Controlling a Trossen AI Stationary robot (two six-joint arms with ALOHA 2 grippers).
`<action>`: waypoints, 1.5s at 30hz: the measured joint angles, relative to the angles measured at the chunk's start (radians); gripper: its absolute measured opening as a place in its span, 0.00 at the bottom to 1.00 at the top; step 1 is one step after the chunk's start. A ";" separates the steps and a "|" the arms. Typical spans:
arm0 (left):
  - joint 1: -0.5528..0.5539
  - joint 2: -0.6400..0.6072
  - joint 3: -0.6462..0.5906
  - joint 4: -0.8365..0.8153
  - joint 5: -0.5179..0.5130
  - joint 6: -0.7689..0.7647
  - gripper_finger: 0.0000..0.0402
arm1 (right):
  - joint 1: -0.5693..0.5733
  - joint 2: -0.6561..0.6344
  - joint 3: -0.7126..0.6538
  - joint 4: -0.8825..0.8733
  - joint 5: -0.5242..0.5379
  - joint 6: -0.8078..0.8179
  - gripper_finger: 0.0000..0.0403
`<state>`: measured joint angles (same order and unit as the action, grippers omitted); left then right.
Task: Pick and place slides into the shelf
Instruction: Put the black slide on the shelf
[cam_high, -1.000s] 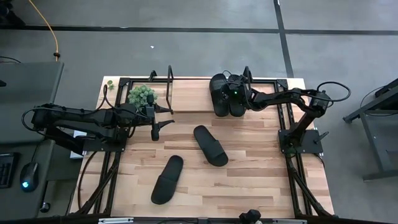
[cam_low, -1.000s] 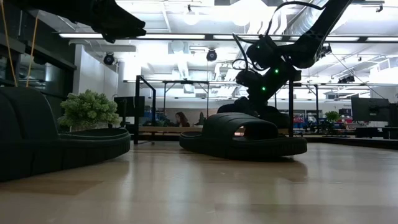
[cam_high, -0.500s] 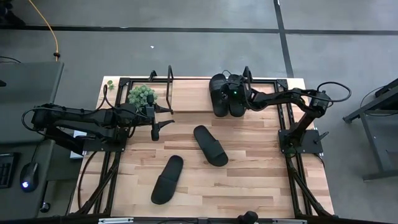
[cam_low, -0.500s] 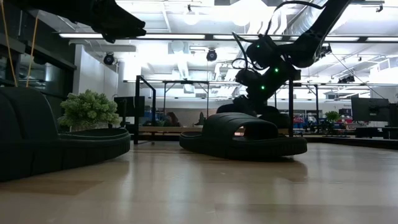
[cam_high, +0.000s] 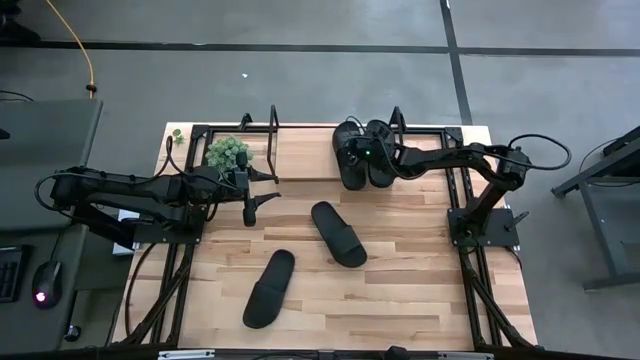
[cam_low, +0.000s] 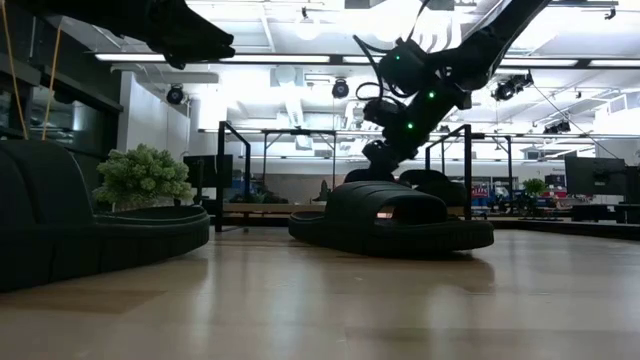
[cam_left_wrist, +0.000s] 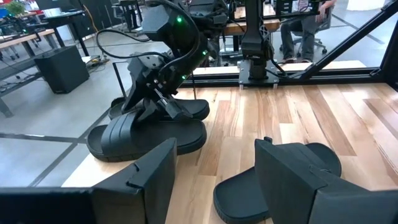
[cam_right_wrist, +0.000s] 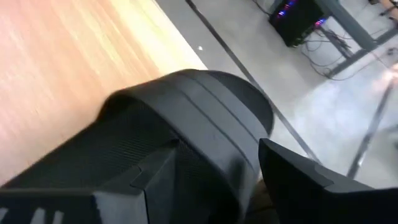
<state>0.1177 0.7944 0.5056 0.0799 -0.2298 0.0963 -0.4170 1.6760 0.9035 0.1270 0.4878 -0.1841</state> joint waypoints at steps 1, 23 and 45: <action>0.000 0.000 0.000 0.000 0.000 0.000 0.50 | 0.000 0.000 0.000 -0.002 0.015 0.000 0.52; 0.000 0.000 0.000 0.000 0.000 -0.001 0.50 | -0.012 0.000 0.000 -0.086 0.272 0.079 0.52; 0.000 0.000 0.000 0.000 0.000 -0.001 0.50 | -0.002 -0.004 0.000 -0.086 0.113 0.098 0.52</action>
<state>0.1177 0.7940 0.5056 0.0799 -0.2298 0.0956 -0.4186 1.6718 0.9035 0.0406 0.6010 -0.0862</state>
